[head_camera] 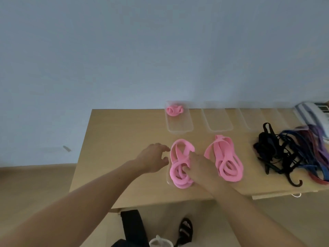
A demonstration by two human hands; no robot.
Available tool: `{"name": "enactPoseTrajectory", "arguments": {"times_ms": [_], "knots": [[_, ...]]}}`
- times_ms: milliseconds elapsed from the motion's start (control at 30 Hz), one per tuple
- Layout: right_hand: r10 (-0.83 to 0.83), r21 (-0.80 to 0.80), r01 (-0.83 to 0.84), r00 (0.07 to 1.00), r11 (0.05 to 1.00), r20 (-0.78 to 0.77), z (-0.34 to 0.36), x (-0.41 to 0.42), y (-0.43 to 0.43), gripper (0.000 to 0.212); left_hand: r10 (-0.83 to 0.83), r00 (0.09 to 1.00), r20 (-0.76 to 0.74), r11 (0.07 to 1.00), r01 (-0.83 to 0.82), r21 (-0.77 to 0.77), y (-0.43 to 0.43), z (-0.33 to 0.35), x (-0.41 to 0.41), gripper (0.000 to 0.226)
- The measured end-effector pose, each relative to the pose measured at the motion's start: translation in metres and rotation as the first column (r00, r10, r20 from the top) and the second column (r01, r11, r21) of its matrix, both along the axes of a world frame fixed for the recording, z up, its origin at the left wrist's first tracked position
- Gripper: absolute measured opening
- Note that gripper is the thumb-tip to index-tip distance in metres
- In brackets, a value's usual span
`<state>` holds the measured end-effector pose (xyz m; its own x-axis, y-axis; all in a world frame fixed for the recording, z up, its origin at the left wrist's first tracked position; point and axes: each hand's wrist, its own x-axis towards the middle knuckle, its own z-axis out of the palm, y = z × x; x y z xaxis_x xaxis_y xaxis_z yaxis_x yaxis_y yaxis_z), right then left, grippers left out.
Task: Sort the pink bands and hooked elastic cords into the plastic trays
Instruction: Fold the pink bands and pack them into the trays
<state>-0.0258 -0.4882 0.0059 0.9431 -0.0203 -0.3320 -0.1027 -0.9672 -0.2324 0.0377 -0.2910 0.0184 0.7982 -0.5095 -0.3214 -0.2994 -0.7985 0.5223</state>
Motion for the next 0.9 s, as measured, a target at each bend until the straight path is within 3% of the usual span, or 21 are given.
{"name": "enactPoseTrajectory", "arguments": {"times_ms": [200, 367, 467, 567, 733, 833, 900], "knots": [[-0.052, 0.233, 0.065, 0.997, 0.970, -0.060, -0.011, -0.009, -0.002, 0.032, 0.049, 0.998, -0.043, 0.998, -0.051, -0.037, -0.016, 0.013, -0.011, 0.044], [-0.319, 0.440, 0.291, 0.948, 0.850, -0.012, 0.024, 0.012, -0.010, 0.036, 0.085, 0.995, -0.053, 0.989, -0.091, -0.120, -0.024, 0.028, -0.010, 0.065], [-0.397, 0.650, 0.295, 0.918, 0.700, 0.012, 0.058, 0.031, -0.017, 0.025, 0.090, 0.996, -0.004, 0.987, -0.090, -0.135, -0.028, 0.045, -0.002, 0.081], [-0.390, 0.823, 0.219, 0.921, 0.523, 0.002, 0.098, 0.038, -0.021, 0.018, 0.081, 0.995, 0.053, 0.977, -0.068, -0.203, -0.031, 0.065, 0.003, 0.081], [-0.397, 0.932, 0.161, 0.917, 0.325, -0.020, 0.148, 0.048, -0.028, 0.009, 0.114, 0.991, 0.065, 0.917, -0.080, -0.390, -0.029, 0.106, 0.008, 0.063], [-0.429, 0.973, 0.200, 0.893, 0.113, -0.134, 0.170, 0.058, -0.031, 0.013, 0.137, 0.989, -0.046, 0.828, -0.141, -0.542, -0.026, 0.135, 0.013, 0.040], [-0.415, 0.979, 0.197, 0.896, 0.056, -0.157, 0.180, 0.062, -0.031, 0.017, 0.145, 0.978, -0.149, 0.730, -0.207, -0.651, -0.026, 0.149, 0.013, 0.027]]}}
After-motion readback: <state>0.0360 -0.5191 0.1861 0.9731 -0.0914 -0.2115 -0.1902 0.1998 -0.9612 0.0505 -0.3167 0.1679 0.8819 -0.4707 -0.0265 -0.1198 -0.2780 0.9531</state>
